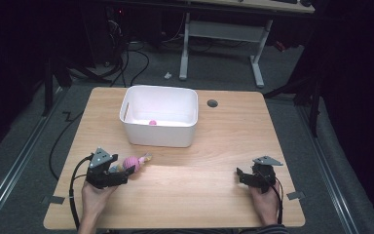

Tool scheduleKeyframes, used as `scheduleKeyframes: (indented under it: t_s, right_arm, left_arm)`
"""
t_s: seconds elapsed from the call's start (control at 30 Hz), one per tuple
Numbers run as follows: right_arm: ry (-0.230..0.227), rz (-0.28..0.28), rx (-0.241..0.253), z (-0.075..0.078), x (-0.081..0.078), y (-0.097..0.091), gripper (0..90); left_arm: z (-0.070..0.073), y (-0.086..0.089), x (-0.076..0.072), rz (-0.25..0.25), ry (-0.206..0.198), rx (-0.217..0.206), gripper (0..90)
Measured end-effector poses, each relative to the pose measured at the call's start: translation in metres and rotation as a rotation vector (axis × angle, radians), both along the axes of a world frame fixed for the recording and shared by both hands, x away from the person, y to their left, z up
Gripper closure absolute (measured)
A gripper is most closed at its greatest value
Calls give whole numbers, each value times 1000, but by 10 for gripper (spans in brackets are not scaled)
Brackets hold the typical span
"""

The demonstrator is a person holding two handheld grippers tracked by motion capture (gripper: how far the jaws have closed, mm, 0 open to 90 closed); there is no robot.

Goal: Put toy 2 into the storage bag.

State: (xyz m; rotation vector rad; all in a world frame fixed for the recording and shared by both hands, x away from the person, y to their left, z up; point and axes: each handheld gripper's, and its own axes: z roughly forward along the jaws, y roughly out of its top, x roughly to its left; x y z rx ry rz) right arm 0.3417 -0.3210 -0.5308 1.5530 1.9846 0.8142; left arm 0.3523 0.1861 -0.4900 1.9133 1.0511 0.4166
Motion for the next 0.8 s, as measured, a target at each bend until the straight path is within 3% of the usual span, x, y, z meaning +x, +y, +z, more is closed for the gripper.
scheduleKeyframes:
  t_s: [0.3,0.47,0.8]
  right_arm:
    - [0,0,0,0,0,0,201]
    - [0,0,0,0,0,0,201]
    - [-1,1,-1,0,0,0,201]
  left_arm:
    - [-7,-5,4,1,8,32,172]
    - [-13,-9,9,2,21,71,169]
    - [-21,-13,15,-2,36,91,170]
